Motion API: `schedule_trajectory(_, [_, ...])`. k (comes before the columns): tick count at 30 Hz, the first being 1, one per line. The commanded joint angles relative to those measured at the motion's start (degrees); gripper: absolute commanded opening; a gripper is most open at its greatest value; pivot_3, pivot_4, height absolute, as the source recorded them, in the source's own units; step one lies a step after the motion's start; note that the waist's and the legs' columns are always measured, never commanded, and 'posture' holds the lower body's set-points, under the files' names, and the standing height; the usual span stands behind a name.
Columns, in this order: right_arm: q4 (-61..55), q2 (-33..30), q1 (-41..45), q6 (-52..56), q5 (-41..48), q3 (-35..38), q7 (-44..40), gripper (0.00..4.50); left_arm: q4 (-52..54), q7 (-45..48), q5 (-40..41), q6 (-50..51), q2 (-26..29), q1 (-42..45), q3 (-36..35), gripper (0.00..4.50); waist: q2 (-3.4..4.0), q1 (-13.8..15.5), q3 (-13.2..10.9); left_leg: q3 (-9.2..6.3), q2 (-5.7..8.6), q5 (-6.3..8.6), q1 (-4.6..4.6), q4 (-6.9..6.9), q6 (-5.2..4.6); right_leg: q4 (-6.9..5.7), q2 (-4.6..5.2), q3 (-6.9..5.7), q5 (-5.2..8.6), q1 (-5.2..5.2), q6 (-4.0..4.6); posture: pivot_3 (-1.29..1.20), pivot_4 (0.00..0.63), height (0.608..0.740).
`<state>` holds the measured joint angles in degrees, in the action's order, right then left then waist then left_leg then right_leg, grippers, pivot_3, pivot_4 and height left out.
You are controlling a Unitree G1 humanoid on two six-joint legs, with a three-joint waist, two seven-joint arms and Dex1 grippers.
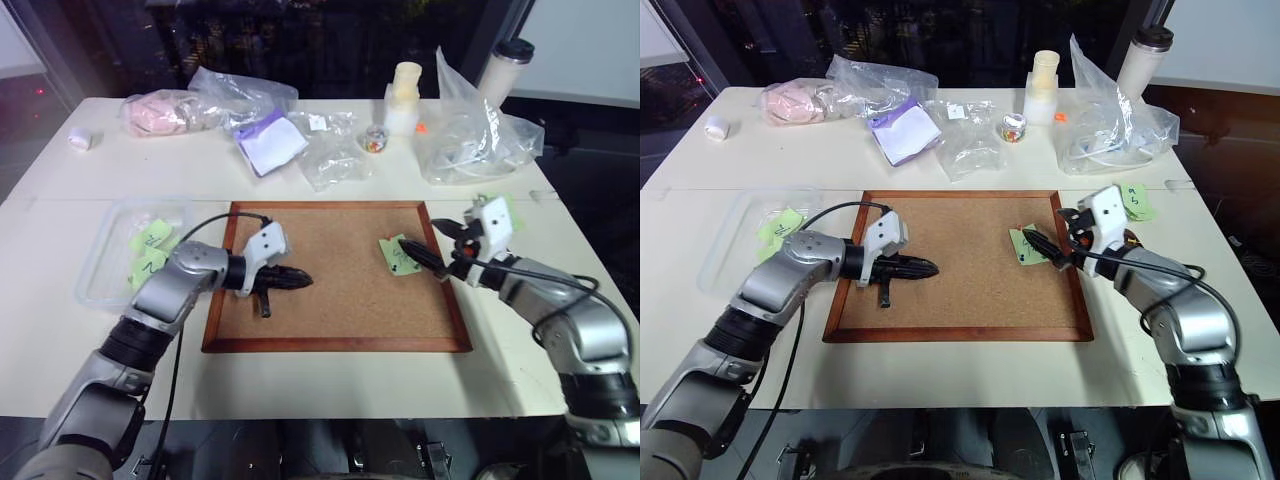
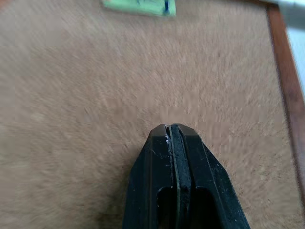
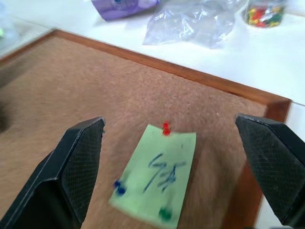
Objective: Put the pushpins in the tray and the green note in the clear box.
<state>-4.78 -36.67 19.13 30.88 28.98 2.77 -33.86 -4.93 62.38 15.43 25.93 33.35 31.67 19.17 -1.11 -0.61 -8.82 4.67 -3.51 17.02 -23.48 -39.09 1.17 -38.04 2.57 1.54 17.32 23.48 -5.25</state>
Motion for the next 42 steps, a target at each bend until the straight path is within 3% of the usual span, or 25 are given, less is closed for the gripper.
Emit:
schedule_trajectory(1, [5.2,1.01,3.98,-3.58,-3.4,-1.29,-2.76,4.5,-1.55,-0.1,-2.9,-1.91,0.22,0.03,0.2,0.08,0.01,0.0,0.0,-0.01,-0.01,0.0,0.0,-0.01,0.0,0.01,0.0,-0.01,0.0,-0.01,0.0,0.0,0.15,0.734])
schedule_trajectory(13, [22.58,5.25,13.15,-10.8,-11.2,-5.08,-9.92,4.5,-0.32,-1.46,-3.12,-1.0,-0.84,-1.31,-0.91,0.08,0.04,0.0,0.02,0.04,0.0,-0.01,0.09,-0.07,0.02,-0.07,0.07,-0.01,-0.01,-0.1,-0.01,0.0,0.15,0.734])
schedule_trajectory(16, [24.68,5.84,14.09,-11.98,-12.07,-4.9,-10.51,3.64,-0.05,-1.82,-3.31,-0.95,-0.94,-1.68,-1.11,0.0,0.05,-0.09,0.02,0.05,0.0,-0.02,0.1,-0.07,0.03,-0.08,0.07,-0.01,-0.02,-0.1,-0.01,0.0,0.15,0.734])
schedule_trajectory(23, [26.99,7.04,14.36,-14.11,-13.73,-4.86,-11.59,0.05,0.76,-2.4,-4.05,-0.86,-0.81,-2.61,-1.18,0.0,0.06,-0.07,0.03,0.05,-0.01,-0.02,0.1,-0.07,0.03,-0.08,0.07,-0.01,-0.02,-0.11,-0.01,0.0,0.15,0.734])
schedule_trajectory(42, [20.0,8.07,13.08,-15.8,-11.28,1.85,-8.01,0.05,0.0,-1.31,-5.8,-0.77,-0.78,-2.56,0.53,0.0,0.16,-0.04,0.01,0.06,-0.01,-0.03,0.11,-0.07,0.05,-0.09,0.08,-0.01,-0.02,-0.11,-0.01,0.0,0.15,0.734])
